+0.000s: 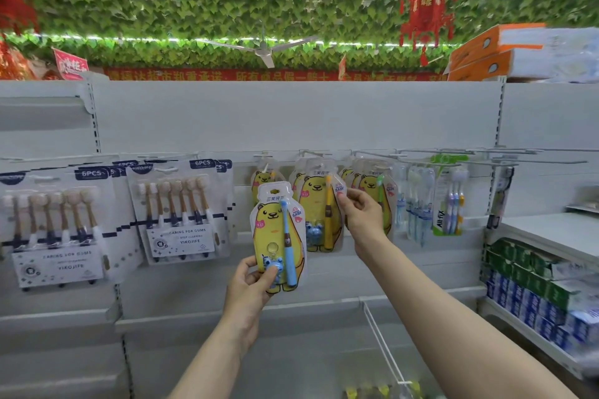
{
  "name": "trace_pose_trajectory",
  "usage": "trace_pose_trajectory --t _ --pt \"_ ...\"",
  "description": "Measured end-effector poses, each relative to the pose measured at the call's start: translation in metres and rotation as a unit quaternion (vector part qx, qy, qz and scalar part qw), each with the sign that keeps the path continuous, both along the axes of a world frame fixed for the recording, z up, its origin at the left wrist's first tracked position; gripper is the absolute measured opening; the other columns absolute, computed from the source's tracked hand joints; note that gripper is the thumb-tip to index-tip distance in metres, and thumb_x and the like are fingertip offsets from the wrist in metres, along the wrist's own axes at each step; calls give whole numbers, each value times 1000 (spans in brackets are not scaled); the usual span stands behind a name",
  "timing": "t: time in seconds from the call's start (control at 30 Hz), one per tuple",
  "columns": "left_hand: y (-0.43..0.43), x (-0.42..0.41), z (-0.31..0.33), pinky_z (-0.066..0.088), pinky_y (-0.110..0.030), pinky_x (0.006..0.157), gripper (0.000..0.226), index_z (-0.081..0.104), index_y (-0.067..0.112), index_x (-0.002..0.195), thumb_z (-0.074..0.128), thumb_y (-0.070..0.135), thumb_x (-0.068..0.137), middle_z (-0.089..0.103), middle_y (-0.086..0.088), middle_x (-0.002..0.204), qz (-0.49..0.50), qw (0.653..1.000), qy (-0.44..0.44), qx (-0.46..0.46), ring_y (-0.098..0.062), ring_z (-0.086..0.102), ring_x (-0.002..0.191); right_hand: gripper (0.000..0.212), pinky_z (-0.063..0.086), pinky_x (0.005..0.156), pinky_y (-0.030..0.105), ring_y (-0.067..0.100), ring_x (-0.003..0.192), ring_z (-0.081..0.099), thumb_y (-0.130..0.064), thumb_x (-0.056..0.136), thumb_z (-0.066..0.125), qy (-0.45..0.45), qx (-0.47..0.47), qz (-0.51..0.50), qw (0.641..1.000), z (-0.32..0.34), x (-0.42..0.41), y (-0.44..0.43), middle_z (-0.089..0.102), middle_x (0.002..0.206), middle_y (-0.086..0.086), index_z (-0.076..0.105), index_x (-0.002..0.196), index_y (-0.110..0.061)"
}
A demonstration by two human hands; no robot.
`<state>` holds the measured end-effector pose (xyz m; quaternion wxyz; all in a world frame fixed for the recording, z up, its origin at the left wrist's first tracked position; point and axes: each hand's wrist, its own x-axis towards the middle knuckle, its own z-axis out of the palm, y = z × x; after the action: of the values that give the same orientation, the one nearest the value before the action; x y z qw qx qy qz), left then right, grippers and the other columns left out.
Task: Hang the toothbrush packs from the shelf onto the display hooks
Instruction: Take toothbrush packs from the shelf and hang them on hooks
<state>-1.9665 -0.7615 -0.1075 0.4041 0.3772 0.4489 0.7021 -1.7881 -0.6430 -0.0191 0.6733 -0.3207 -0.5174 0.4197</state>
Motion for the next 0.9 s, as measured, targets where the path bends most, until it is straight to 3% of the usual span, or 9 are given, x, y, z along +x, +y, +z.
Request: trace_pose_trajectory --t 0.13,0.3,0.53,0.77,0.9 --pt "-17 0 -1 51 -47 91 23 57 10 109 67 2 90 74 -18 101 -3 1000 -9 1 -31 68 90 17 60 86 39 20 91 70 -17 95 68 6 3 6 1000 0 5 -20 73 101 10 67 110 -8" --pt "-41 -7 1 52 -41 84 23 57 10 110 66 3 90 73 -18 101 -5 1000 -11 4 -29 69 88 13 60 72 23 12 83 68 -16 96 66 14 15 -6 1000 6 5 -49 71 95 4 65 108 -11" --pt "-74 -24 11 51 -47 93 27 58 9 113 67 4 89 76 -13 97 -9 1000 -6 27 -31 70 92 9 54 60 16 8 77 67 -15 97 65 3 11 -18 1000 2 -2 -78 71 93 4 66 105 -11" --pt "-89 -41 11 49 -51 95 26 58 9 113 67 4 89 77 -9 89 12 999 -10 36 -30 69 90 6 55 61 19 9 75 68 -15 96 65 -24 12 29 999 -8 -45 -88 72 89 4 67 101 -11" --pt "-85 -47 15 52 -43 83 23 59 9 109 67 1 89 77 -11 87 25 999 -21 42 -28 68 86 7 58 64 21 12 78 70 -16 96 65 -27 15 51 998 3 -66 -79 73 93 7 68 101 -12"
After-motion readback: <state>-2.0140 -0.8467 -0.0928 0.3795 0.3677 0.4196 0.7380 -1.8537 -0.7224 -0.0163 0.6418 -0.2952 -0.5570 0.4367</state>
